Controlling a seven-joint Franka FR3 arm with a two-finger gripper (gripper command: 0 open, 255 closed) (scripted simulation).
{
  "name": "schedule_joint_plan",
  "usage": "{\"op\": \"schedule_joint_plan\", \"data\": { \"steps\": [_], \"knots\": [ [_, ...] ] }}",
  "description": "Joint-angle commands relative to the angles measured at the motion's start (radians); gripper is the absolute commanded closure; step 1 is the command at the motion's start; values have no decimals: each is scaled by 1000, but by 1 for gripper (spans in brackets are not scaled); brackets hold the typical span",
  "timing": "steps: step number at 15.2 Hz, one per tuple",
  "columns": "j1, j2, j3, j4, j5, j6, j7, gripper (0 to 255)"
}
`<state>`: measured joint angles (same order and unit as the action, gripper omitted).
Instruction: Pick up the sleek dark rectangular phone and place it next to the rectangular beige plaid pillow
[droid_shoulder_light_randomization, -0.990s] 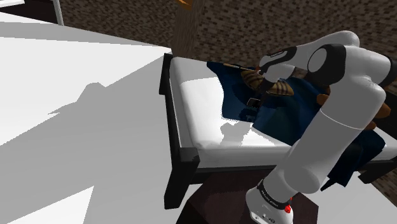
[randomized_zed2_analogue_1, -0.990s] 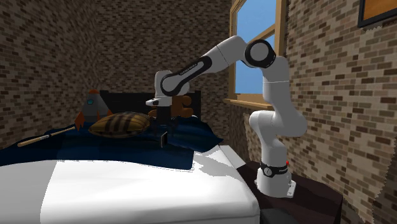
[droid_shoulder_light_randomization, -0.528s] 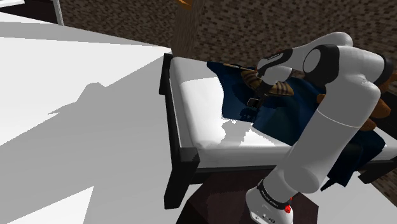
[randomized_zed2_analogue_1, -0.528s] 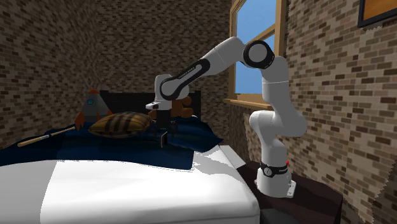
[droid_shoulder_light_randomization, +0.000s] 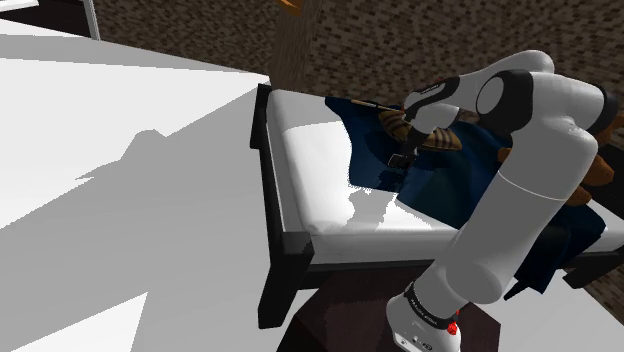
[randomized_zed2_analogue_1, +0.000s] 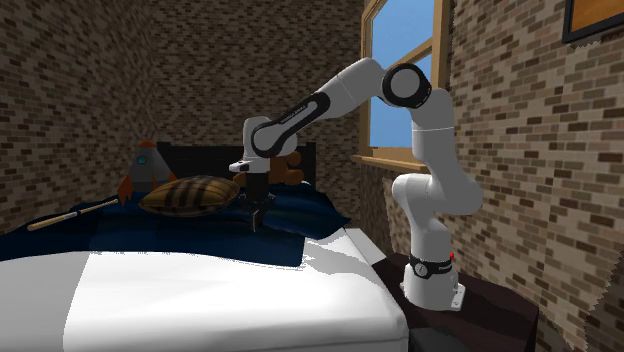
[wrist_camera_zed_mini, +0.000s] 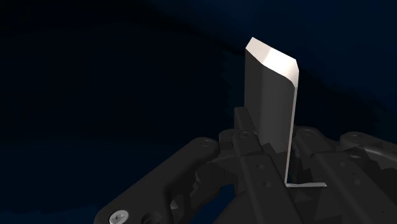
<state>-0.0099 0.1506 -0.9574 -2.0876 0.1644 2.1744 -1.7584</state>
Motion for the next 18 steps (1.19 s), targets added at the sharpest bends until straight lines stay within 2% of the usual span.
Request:
{"op": "schedule_joint_plan", "data": {
  "steps": [1,5,18],
  "knots": [
    [0,0,0,0,0,0,0,255],
    [0,0,0,0,0,0,0,255],
    [32,-109,-17,100,-113,-157,81,255]
  ]
}}
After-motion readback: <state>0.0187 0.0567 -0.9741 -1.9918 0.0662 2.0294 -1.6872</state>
